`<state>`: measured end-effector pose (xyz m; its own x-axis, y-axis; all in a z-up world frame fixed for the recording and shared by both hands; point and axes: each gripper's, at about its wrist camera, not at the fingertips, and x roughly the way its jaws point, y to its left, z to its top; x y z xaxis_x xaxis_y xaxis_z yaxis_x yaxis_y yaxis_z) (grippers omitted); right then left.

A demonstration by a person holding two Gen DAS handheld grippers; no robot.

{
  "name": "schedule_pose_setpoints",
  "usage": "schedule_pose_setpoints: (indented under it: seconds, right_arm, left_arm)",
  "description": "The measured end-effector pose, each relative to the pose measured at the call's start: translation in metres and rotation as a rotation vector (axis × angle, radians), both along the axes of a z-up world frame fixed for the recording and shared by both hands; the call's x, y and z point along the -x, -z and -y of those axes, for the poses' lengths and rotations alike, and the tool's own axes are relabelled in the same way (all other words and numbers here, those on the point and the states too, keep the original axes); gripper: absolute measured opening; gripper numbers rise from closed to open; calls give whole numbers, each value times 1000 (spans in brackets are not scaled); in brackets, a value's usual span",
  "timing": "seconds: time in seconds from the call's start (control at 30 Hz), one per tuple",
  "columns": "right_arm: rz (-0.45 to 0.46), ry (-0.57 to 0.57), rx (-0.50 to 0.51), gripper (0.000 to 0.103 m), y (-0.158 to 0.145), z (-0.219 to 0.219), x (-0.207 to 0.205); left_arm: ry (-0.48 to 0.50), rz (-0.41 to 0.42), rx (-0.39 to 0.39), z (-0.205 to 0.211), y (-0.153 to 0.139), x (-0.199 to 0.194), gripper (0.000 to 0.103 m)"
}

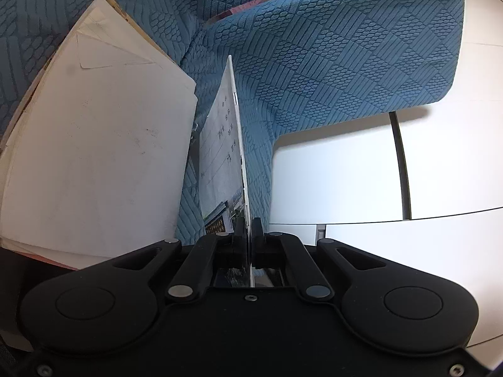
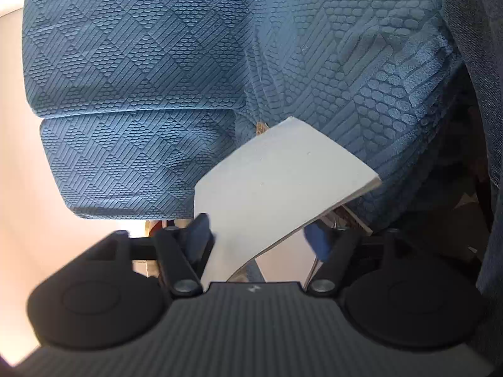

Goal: Organize objects
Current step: 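Open the right gripper while the left gripper carries the postcard toward the book stack, then lower the postcard onto the book stack and open the left gripper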

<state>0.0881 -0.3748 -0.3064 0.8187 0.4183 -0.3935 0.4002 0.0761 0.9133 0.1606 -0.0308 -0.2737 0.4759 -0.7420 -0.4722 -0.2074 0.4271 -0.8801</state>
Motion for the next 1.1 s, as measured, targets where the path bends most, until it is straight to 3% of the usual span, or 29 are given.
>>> schedule_pose_setpoints:
  seconds: [0.1,0.23,0.43,0.67,0.87,1.1]
  right_arm:
    - [-33,12,43,30,1,0,-4]
    - [56,7,174,16,-27,-3,-4]
    - [185,-54,351,15,-76,-14,-12]
    - [285,-110,448,15,-110,-30,-25]
    - [281,-163,496,15,-104,-52,-42]
    - [221,-231,578,15,-85,-75,-53]
  left_arm:
    - [-13,0,-24,-5,-1,4,3]
    - [-22,44,-22,-13,-16,11,6]
    - [-33,138,-17,-28,-52,15,8]
    - [-70,188,-21,-54,-74,12,9]
    - [-101,151,-75,-77,-55,10,12]
    - [-125,36,-91,-92,-19,9,15]
